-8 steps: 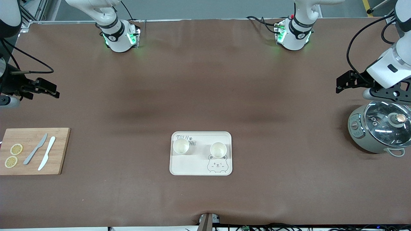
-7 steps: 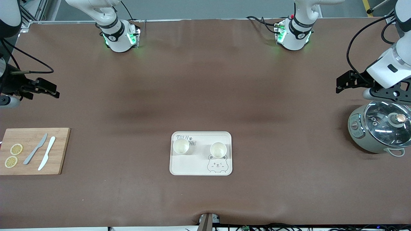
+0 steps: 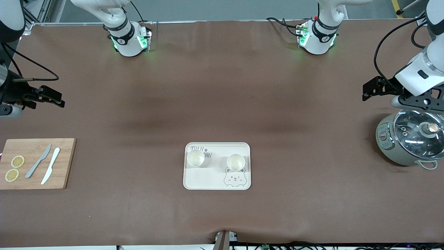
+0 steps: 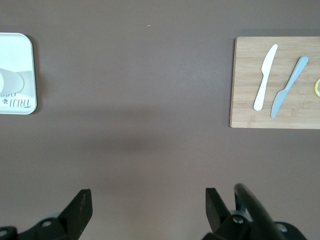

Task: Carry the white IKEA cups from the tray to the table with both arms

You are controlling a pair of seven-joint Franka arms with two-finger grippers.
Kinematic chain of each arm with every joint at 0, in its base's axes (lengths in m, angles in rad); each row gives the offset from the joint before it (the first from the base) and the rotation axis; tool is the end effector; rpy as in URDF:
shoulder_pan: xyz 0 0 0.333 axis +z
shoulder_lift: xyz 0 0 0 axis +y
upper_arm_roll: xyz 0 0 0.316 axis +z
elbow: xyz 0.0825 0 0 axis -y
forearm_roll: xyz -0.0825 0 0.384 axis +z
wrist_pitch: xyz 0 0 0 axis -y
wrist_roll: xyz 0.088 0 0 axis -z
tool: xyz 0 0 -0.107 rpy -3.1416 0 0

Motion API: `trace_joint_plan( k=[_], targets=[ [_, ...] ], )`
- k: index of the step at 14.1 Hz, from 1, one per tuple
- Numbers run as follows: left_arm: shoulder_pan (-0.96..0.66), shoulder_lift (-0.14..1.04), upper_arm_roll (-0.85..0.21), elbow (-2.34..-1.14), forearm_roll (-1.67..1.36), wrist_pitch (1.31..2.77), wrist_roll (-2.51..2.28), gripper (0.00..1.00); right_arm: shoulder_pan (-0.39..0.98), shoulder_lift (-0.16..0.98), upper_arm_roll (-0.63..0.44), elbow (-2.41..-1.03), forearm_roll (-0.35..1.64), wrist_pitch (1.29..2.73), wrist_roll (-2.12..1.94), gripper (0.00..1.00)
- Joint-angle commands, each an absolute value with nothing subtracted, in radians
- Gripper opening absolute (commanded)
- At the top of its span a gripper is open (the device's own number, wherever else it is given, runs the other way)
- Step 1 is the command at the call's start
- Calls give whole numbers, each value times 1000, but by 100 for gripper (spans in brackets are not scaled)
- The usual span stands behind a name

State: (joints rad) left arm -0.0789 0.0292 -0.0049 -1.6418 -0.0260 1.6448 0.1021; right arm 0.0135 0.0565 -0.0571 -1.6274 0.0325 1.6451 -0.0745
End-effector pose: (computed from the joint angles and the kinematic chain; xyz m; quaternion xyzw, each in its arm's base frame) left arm 0.5650 -0.0500 0.5809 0.9956 -0.0917 -0.0130 0.0131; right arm 0.5745 -0.0210 0.5722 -0.9996 -0.0139 0.0185 0.0157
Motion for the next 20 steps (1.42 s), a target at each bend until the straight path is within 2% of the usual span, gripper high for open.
trace_joint_plan(
  k=[1,5,7,12,17,20],
  targets=[
    [-112,116,-23,-1582,-57,1655,-10,100,15,90,-46,-1635,29,1684,-83,100],
    [-262,363,-29,-1344,-48,1661,-230,100,61,162,-44,-1635,54,1770,-71,100],
    [-322,458,-25,-1267,-46,1683,-296,100,83,207,-46,-1635,104,1828,-66,100],
    [-431,606,-25,-1269,-46,1946,-408,100,201,343,-44,-1622,147,2017,96,100],
    [-497,727,-21,-1270,-2,2143,-474,100,320,491,-43,-1525,146,2088,283,100],
    [-515,788,-15,-1270,6,2256,-497,100,397,587,-43,-1471,144,2180,360,100]
  ],
)
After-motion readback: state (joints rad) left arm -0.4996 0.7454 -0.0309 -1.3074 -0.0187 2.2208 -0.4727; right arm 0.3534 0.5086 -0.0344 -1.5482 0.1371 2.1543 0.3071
